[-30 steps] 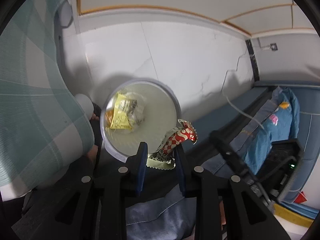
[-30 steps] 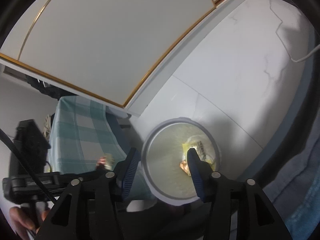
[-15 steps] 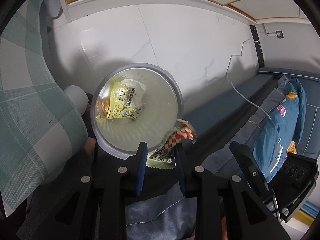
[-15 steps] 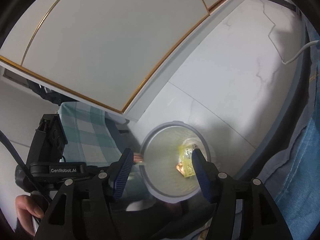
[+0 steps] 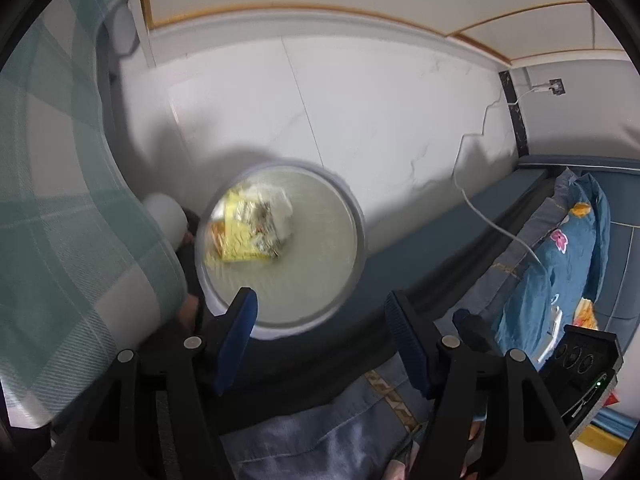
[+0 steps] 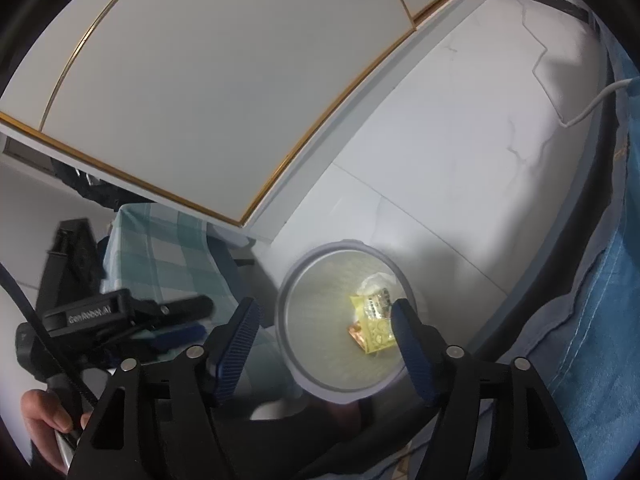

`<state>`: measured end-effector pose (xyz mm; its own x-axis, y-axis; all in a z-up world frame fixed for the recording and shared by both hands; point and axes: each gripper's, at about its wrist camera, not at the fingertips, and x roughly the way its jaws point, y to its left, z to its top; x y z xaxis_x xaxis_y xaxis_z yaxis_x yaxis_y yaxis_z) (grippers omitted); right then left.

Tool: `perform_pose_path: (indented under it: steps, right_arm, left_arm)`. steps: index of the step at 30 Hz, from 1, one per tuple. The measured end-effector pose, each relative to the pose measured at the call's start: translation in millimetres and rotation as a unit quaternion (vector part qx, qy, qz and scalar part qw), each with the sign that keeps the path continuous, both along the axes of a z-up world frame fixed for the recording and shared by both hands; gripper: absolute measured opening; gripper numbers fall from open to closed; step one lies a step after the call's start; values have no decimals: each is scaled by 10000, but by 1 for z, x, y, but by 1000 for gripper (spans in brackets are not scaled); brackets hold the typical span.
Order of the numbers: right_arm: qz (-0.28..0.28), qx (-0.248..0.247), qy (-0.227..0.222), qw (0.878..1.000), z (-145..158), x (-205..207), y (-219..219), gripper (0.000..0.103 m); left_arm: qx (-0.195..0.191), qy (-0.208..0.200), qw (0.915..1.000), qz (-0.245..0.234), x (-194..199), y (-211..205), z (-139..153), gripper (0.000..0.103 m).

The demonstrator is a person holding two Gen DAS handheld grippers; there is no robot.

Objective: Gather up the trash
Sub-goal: 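Move both grippers back over the remaining wrappers on the table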

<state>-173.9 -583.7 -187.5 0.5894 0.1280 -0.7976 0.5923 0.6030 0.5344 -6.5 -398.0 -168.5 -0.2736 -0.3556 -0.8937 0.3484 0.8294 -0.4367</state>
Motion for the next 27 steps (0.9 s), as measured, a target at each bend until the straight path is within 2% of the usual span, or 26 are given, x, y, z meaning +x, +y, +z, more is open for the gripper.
perform_pose_path:
  steps: [3,6,8,11,17,21,24,27]
  right_arm:
    - [35,-85,-39,9999,7,1,2,72]
    - [105,-192,-88,9997,16,4,4,72]
    - [135,-291,-155,9994,25,7,6,72]
    - [198,-398,-322,9985,40,13,11,73]
    - [380,-606,-674,9952,73,29,30,73]
    - [587,-792,-918,9909,99,43,47,73]
    - [783,-933,-1124,9862,118,55,64,73]
    - [1016,-1036,-1382,9797,138,69,83,75]
  left_arm:
    - [-215,-687,9974,72,6,4,27,63]
    - [-426,-1148,9920,320,13,16,49,63]
    - [-413,-1450,9871,535,17,27,63,63]
    - [-299,-1905,9800,495,19,37,83,63]
    - [-313,-2749,9584,708,24,63,127,63]
    - [-250,-3455,9339,886,31,89,157,63]
    - [-226,-3822,9175,1074,36,113,176,63]
    - [-260,-4001,9083,1190,38,132,189,64]
